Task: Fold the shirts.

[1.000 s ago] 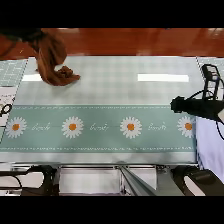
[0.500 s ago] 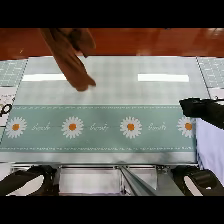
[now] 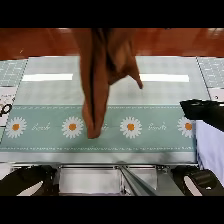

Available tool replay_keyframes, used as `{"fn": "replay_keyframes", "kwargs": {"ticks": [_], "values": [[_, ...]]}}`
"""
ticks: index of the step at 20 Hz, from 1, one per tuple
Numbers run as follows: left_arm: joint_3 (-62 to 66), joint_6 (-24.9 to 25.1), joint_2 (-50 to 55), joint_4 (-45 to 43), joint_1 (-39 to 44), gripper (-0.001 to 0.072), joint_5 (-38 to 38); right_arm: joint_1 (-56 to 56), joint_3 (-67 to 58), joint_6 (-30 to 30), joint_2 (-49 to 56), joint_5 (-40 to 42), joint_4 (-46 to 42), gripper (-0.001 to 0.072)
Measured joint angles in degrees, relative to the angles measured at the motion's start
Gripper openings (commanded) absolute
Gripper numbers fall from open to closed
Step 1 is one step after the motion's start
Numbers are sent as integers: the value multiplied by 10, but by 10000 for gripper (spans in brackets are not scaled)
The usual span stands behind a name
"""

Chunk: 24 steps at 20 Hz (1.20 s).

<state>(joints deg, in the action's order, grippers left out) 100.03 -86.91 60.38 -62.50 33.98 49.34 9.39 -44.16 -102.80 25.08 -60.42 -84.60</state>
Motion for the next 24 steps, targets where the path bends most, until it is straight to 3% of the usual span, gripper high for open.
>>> {"fn": "replay_keyframes", "kwargs": {"ticks": [4,9,10,11,12,17,21,24], "values": [[-219,-45,-71,0,35,35,-78,0,0,1,0,0,0,382],[-512,-90,-148,0,-22,38,-102,0,2,1,1,-6,1,382],[-559,-94,-154,0,-38,125,-94,0,4,1,2,-8,1,382],[-605,-96,-156,0,-52,413,-84,0,9,1,5,-9,3,385],[-640,-99,-156,5,-61,509,-76,0,14,1,10,-9,7,396],[-677,-99,-145,-12,-115,507,6,-8,16,26,61,8,50,413],[-553,-103,-172,-87,-246,508,86,-104,-61,36,96,-3,-27,405],[-533,-146,-202,-111,-367,506,111,-232,-58,47,105,-29,-37,405]]}}
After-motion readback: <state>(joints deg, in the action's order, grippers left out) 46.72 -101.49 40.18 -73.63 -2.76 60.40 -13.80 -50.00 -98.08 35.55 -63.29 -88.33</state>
